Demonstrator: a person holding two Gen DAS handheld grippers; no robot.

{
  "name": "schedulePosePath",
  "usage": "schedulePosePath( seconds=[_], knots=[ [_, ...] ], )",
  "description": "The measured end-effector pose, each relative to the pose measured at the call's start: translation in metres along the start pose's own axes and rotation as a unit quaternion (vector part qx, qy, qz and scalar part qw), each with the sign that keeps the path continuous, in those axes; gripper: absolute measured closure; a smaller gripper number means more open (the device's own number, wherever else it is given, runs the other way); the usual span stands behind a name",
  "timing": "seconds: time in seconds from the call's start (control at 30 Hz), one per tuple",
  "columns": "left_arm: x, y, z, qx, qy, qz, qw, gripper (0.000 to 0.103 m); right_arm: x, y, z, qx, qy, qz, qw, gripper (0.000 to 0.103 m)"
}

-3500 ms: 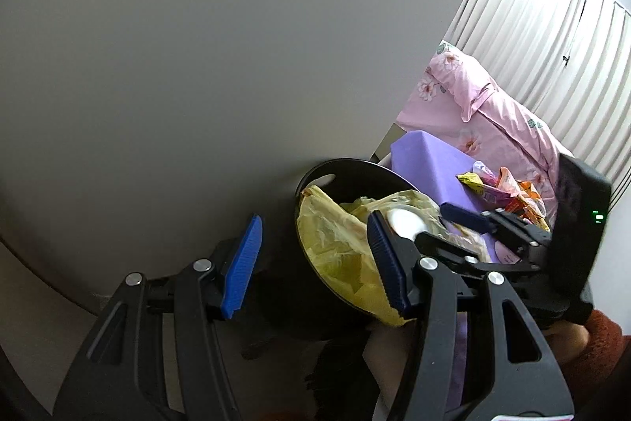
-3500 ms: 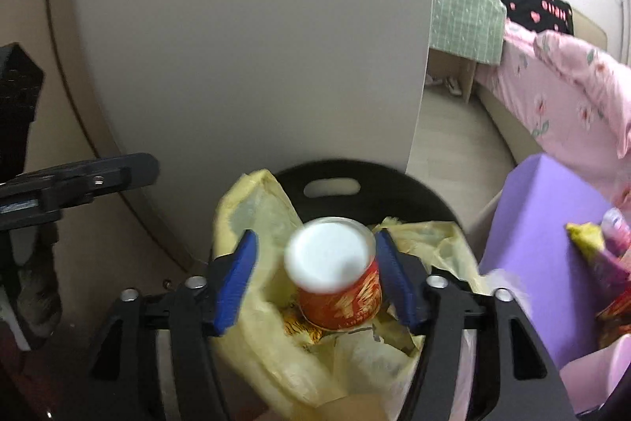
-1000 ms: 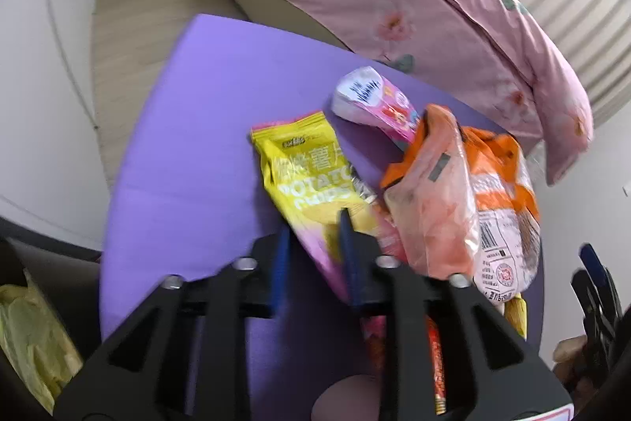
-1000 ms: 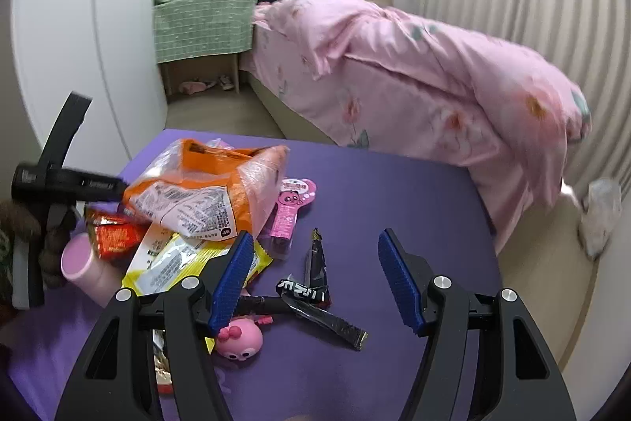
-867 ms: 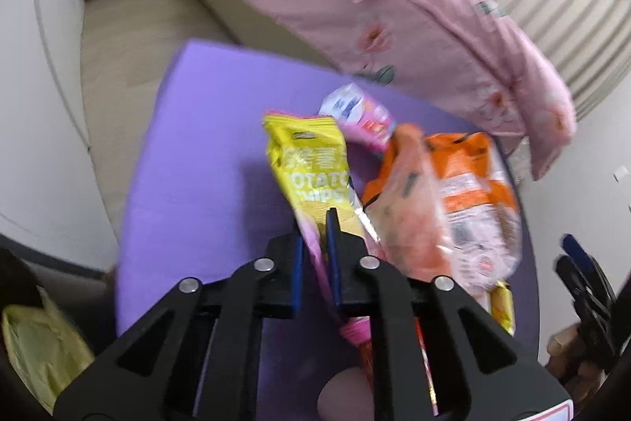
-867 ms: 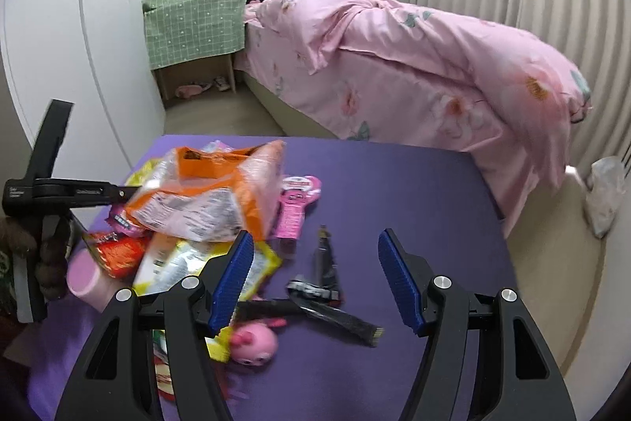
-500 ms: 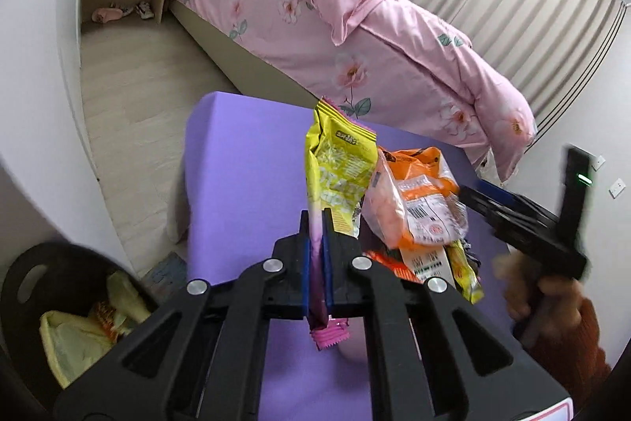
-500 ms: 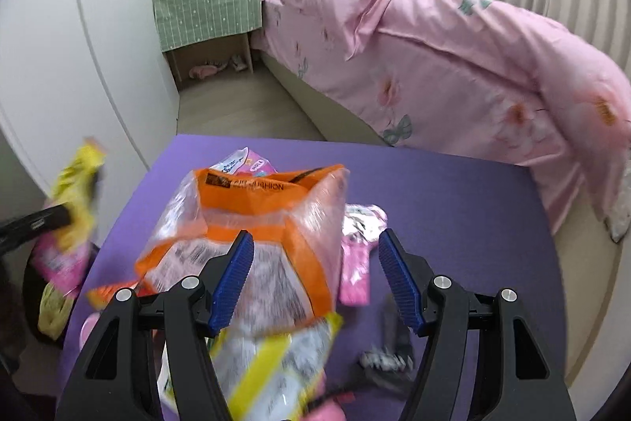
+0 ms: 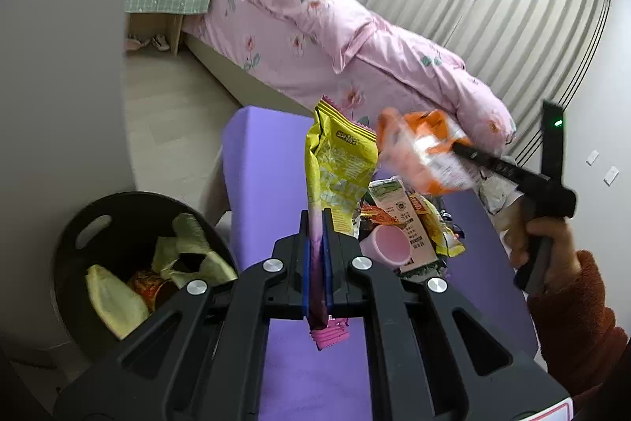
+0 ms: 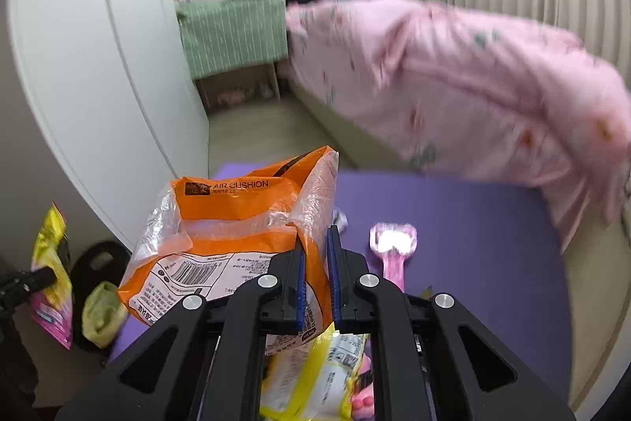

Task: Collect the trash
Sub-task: 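Grasp the yellow chip bag with the left gripper while the right gripper grasps the orange bag, then carry both bags over the bin and release them into it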

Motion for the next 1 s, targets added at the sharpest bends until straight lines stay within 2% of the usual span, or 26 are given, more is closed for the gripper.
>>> schedulePosePath(
  seconds=[0.13, 0.4, 0.57, 0.67, 1.0],
  knots=[
    [-0.045, 0.0, 0.012, 0.006, -0.024, -0.037, 0.999, 0.098, -0.052, -0.016, 0.027, -0.015, -0.015, -0.049, 0.999, 0.092],
    [-0.115, 0.007, 0.067, -0.036, -0.077, -0.075, 0.9935, 0.098, -0.1, -0.015, 0.1, -0.071, -0.052, -0.097, 0.991, 0.092],
    [-0.111, 0.023, 0.1, -0.065, -0.108, -0.062, 0.9901, 0.098, -0.107, -0.007, 0.137, -0.106, -0.059, -0.108, 0.987, 0.092],
    [-0.101, 0.031, 0.118, -0.085, -0.113, -0.051, 0.9885, 0.098, -0.106, -0.002, 0.152, -0.123, -0.06, -0.107, 0.985, 0.092],
    [-0.057, 0.051, 0.143, -0.105, -0.123, -0.027, 0.9865, 0.098, -0.084, 0.006, 0.162, -0.137, -0.062, -0.087, 0.985, 0.092]
  ],
)
Point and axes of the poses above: each gripper's, at about its wrist camera, not at the fingertips, and x roughly the way its jaws point, z to its left, y to its underside, the point moved 6 cm from there along x, roughly the way its jaws point, and after that the axes turned 8 degrees about y, right-handed, at the moved point
